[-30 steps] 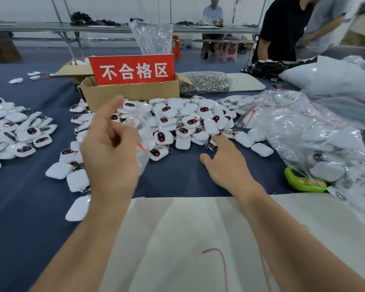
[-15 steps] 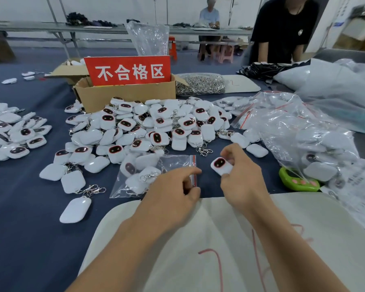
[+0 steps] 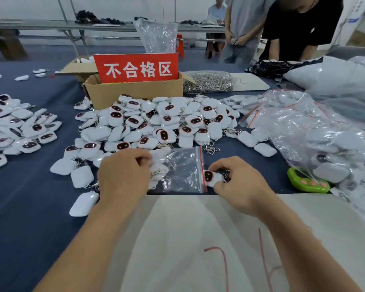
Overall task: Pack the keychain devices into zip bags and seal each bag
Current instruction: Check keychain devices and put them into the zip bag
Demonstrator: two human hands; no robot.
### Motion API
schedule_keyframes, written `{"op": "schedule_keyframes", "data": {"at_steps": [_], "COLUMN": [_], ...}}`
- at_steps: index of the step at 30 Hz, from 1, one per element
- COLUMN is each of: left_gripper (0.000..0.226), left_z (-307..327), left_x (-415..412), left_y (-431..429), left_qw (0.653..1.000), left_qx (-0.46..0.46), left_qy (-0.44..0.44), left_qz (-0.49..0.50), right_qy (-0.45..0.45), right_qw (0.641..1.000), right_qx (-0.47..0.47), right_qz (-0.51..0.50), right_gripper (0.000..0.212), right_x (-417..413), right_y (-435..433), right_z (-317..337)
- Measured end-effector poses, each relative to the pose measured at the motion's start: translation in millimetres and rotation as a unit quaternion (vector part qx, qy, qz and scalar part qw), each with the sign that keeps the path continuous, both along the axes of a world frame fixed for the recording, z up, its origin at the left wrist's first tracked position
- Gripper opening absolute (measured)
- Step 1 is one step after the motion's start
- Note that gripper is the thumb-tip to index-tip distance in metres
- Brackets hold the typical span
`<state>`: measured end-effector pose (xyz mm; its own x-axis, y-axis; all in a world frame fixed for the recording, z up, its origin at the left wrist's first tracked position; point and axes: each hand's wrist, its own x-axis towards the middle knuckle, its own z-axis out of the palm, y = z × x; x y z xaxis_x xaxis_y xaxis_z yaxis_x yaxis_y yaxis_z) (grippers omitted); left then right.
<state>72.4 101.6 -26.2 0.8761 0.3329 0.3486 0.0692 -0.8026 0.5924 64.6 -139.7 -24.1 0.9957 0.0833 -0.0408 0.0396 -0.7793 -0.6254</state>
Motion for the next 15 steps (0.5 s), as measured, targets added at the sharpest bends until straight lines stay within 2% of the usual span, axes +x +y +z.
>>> {"op": "schedule_keyframes", "data": {"at_steps": [2, 4, 8, 10, 13, 15], "left_gripper": [0.026, 0.022, 0.021, 0.028, 0.036, 0.038], "left_z": [-3.5, -5.7, -9.5, -9.4, -13.0, -13.8], "left_x": [0.4, -1.4, -1.9, -1.3, -2.2, -2.5], "left_y": [1.4, -2.9, -8.7, -10.0, -13.7, -14.0], "left_qw": [0.998, 0.997, 0.996, 0.995, 0.986, 0.988], "left_qx": [0.027, 0.046, 0.055, 0.042, 0.073, 0.072], "left_qy": [0.049, 0.053, -0.009, -0.019, 0.021, 0.025], "left_qz": [-0.021, -0.041, -0.062, -0.089, -0.145, -0.135], "right_qy": [-0.002, -0.005, -0.033, -0.056, -0.054, -0.029], "right_qw": [1.0, 1.0, 0.994, 0.987, 0.968, 0.944], "right_qx": [-0.014, -0.015, 0.056, 0.092, 0.19, 0.293], "right_qz": [0.016, 0.011, -0.086, -0.123, -0.152, -0.145], "right_gripper": [0.026, 0.021, 0.023, 0.025, 0.023, 0.017], "right_x": [-1.6, -1.4, 2.1, 2.2, 3.5, 4.5], "right_y": [0.6, 0.6, -3.7, -4.5, -2.8, -0.8], "right_z": [1.9, 2.4, -2.5, -3.3, -1.1, 1.0]}}
